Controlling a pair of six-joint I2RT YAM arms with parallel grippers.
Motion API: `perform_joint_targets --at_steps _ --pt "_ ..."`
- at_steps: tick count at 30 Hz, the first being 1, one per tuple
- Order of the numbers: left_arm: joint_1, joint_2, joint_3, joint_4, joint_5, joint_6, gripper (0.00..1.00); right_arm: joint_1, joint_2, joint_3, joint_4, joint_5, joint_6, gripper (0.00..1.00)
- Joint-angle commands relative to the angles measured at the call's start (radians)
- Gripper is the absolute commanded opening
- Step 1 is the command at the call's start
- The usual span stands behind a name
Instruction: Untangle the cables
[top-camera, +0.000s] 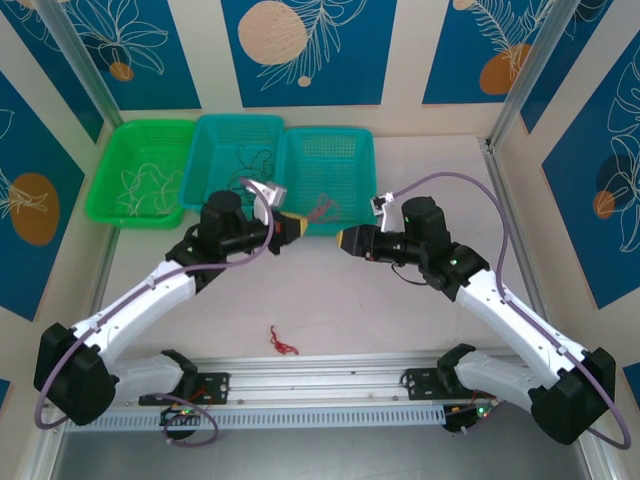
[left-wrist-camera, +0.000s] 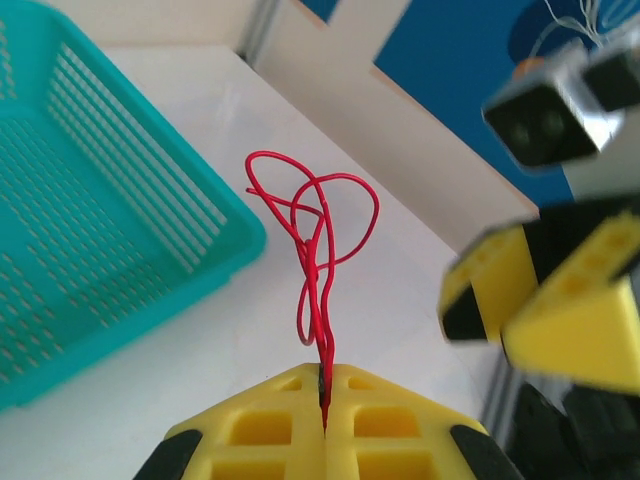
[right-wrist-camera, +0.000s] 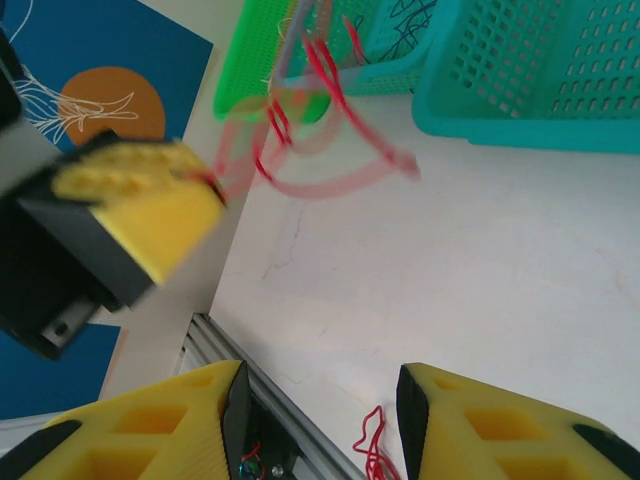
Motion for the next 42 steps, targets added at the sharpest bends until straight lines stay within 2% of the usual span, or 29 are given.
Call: perform_joint_targets --at_steps 1,5,8,12,15,17,20,24,27,38,42 --pt "0.06 0.093 0.115 0.032 -0.045 0.04 0.0 0.012 0.001 0.037 0.017 0.03 -0.016 0.45" --pt "0.095 0.288 0.235 0.066 -0.058 0.051 0.0 0.016 -0.019 0.043 -0.037 0.069 -0.01 0.45" --pt "0.104 0.415 0.295 0.131 -0.125 0.067 0.0 0.015 -0.052 0.033 -0.072 0.105 0.003 0.45" --pt "0.113 0.582 0.447 0.076 -0.181 0.108 0.0 0.015 -0.104 0.014 -0.11 0.149 0.016 0.46" --pt "0.12 0.636 0.499 0.092 -0.143 0.11 0.28 0.015 -0.13 0.011 -0.147 0.174 0.015 0.46" --pt "0.12 0.624 0.495 0.11 -0.129 0.112 0.38 0.016 -0.138 0.013 -0.169 0.189 0.012 0.46" --pt "0.12 0.561 0.449 0.135 -0.135 0.127 0.47 0.017 -0.125 0.018 -0.199 0.204 0.014 0.46" --pt "0.126 0.418 0.353 0.133 -0.127 0.124 0.47 0.035 -0.067 0.031 -0.19 0.167 0.007 0.46" --pt "0.126 0.263 0.263 0.112 -0.106 0.134 0.46 0.1 0.005 0.066 -0.188 0.172 -0.015 0.46" --pt "0.126 -0.266 0.067 -0.314 -0.209 0.344 0.45 0.457 0.446 0.255 -0.179 0.137 -0.062 0.47" --pt "0.127 -0.395 0.059 -0.448 -0.175 0.464 0.45 0.526 0.608 0.338 -0.185 0.134 -0.066 0.47"
